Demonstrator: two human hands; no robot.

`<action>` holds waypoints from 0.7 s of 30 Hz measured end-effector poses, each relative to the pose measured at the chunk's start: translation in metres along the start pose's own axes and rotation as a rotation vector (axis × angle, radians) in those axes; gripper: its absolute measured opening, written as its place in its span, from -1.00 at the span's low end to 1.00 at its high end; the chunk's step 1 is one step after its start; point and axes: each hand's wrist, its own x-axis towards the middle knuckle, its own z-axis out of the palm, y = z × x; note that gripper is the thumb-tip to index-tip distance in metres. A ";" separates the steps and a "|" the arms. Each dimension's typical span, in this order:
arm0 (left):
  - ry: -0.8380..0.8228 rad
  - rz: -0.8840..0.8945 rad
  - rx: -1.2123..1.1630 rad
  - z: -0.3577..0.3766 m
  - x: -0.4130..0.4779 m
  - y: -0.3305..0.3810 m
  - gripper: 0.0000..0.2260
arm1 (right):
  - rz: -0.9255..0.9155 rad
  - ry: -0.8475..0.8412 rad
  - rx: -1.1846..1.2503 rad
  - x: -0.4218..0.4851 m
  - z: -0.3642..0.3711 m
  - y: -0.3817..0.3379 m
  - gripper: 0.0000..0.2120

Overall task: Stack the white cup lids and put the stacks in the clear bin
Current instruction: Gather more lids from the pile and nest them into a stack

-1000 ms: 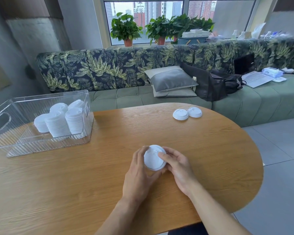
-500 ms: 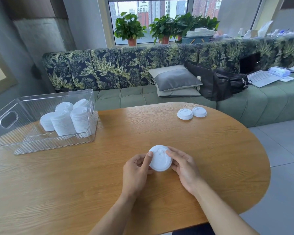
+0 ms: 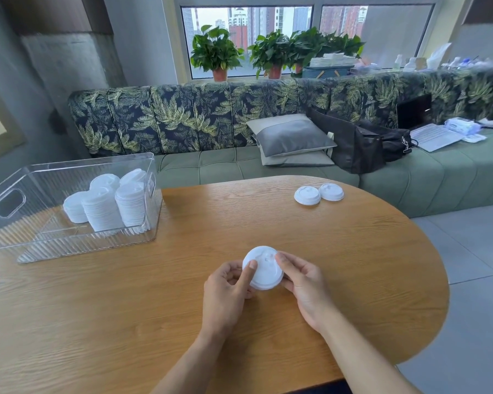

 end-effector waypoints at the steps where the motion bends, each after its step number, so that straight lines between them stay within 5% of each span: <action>1: -0.005 -0.002 -0.004 0.000 0.000 0.000 -0.69 | -0.004 0.010 0.006 0.000 0.000 0.000 -0.62; 9: -0.009 -0.006 -0.022 0.001 0.000 0.000 -0.79 | -0.030 0.014 -0.038 0.001 0.000 0.002 -0.48; 14: -0.020 0.013 -0.002 0.001 0.000 0.000 -0.76 | -0.037 0.024 -0.027 0.000 0.002 0.002 -0.61; 21: 0.007 0.160 0.207 0.002 -0.003 -0.006 -0.28 | -0.038 0.087 -0.039 -0.001 0.004 0.002 -0.64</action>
